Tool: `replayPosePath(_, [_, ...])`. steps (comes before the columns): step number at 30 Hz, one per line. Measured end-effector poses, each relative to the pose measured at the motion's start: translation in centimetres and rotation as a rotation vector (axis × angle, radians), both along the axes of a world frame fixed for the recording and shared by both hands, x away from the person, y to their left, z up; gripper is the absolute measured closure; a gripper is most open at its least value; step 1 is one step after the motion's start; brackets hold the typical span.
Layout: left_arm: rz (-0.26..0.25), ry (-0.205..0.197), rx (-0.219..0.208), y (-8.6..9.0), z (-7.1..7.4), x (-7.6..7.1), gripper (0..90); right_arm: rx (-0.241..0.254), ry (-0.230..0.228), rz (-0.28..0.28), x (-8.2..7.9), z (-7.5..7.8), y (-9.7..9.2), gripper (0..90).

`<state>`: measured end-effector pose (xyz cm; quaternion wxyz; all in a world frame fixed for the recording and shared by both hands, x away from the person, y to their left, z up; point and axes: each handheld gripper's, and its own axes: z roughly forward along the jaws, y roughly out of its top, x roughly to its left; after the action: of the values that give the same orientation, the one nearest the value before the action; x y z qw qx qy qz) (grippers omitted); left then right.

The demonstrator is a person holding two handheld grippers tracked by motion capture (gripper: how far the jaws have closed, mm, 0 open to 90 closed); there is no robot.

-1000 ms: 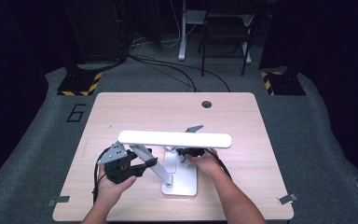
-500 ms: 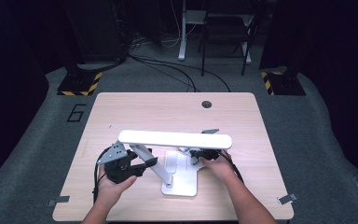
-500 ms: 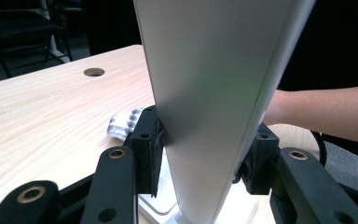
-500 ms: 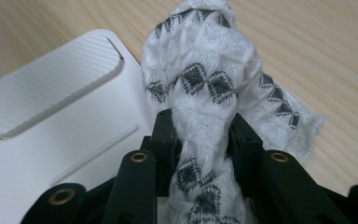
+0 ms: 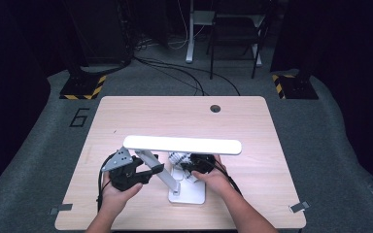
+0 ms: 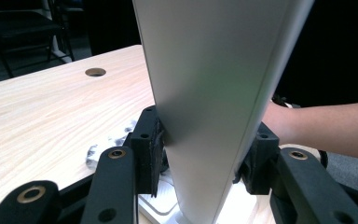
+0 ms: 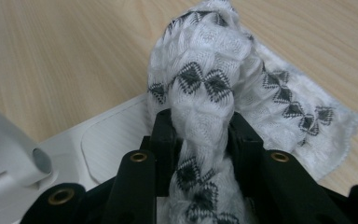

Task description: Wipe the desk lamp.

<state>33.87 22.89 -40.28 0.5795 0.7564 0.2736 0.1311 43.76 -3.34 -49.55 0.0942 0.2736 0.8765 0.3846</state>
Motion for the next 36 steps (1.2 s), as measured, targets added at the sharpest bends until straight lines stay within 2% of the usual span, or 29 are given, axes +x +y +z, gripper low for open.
replayPosePath(2, [0.0, -0.001, 0.002, 0.0, 0.0, 0.0, 57.2, 0.001, -0.001, 0.002, -0.2, 0.0, -0.1, 68.0])
replayPosePath(4, [0.001, 0.0, 0.0, 0.0, 0.0, 0.0, 57.2, 0.0, -0.008, 0.032, -0.8, 0.0, -0.3, 68.2])
replayPosePath(5, [0.0, -0.002, 0.001, 0.0, 0.0, 0.0, 57.2, -0.014, 0.008, 0.073, -1.5, 0.1, -0.3, 68.2])
replayPosePath(7, [0.0, -0.002, 0.002, 0.0, 0.0, 0.0, 57.2, -0.018, 0.009, 0.081, -1.8, 0.1, -0.2, 68.2])
replayPosePath(8, [-0.001, -0.001, 0.001, 0.0, 0.0, 0.0, 57.2, -0.021, 0.018, 0.12, -2.6, 0.2, 0.0, 68.3])
replayPosePath(11, [-0.001, -0.002, 0.001, 0.0, 0.0, 0.0, 57.2, -0.004, 0.023, 0.141, -2.9, 0.3, 0.2, 68.4])
replayPosePath(12, [-0.002, -0.002, 0.001, 0.0, 0.0, 0.0, 57.2, 0.044, 0.059, 0.16, -3.0, 0.3, 0.4, 69.1])
replayPosePath(17, [-0.007, -0.004, 0.001, 0.0, 0.0, 0.1, 57.2, 0.065, 0.066, 0.16, -2.5, 0.0, 0.6, 69.8])
replayPosePath(18, [-0.008, -0.004, 0.0, 0.0, 0.0, 0.1, 57.2, 0.066, 0.06, 0.14, -2.3, -0.1, 0.9, 70.0])
replayPosePath(24, [-0.01, -0.007, 0.001, 0.0, 0.0, 0.1, 57.1, 0.067, 0.021, 0.107, -1.1, -0.2, 1.8, 70.3])
replayPosePath(26, [-0.01, -0.008, 0.005, 0.0, 0.0, 0.1, 57.1, 0.051, -0.009, 0.073, -0.3, -0.2, 2.4, 70.4])
replayPosePath(27, [-0.01, -0.008, 0.005, 0.0, 0.0, 0.1, 57.1, 0.051, -0.009, 0.073, -0.3, -0.2, 2.4, 70.4])
replayPosePath(28, [-0.005, -0.005, 0.003, 0.0, 0.0, 0.0, 57.1, 0.038, -0.019, 0.041, 0.2, -0.2, 2.7, 70.3])
replayPosePath(30, [-0.002, -0.007, 0.001, 0.0, 0.0, 0.0, 57.1, 0.03, -0.019, 0.031, 0.4, -0.1, 2.6, 70.3])
replayPosePath(32, [-0.003, -0.003, 0.002, 0.0, 0.0, 0.0, 57.1, 0.025, -0.027, -0.002, 1.0, -0.1, 2.5, 70.3])
replayPosePath(33, [-0.007, -0.002, 0.003, 0.1, 0.0, 0.0, 57.2, 0.011, -0.042, -0.025, 1.5, -0.1, 2.2, 70.0])
replayPosePath(34, [-0.005, 0.0, 0.0, 0.1, 0.0, 0.0, 57.1, -0.023, -0.023, -0.072, 2.0, -0.1, 1.7, 69.8])
replayPosePath(36, [-0.006, -0.001, 0.001, 0.1, 0.0, 0.0, 57.2, -0.008, -0.02, -0.081, 2.1, -0.2, 1.4, 69.7])
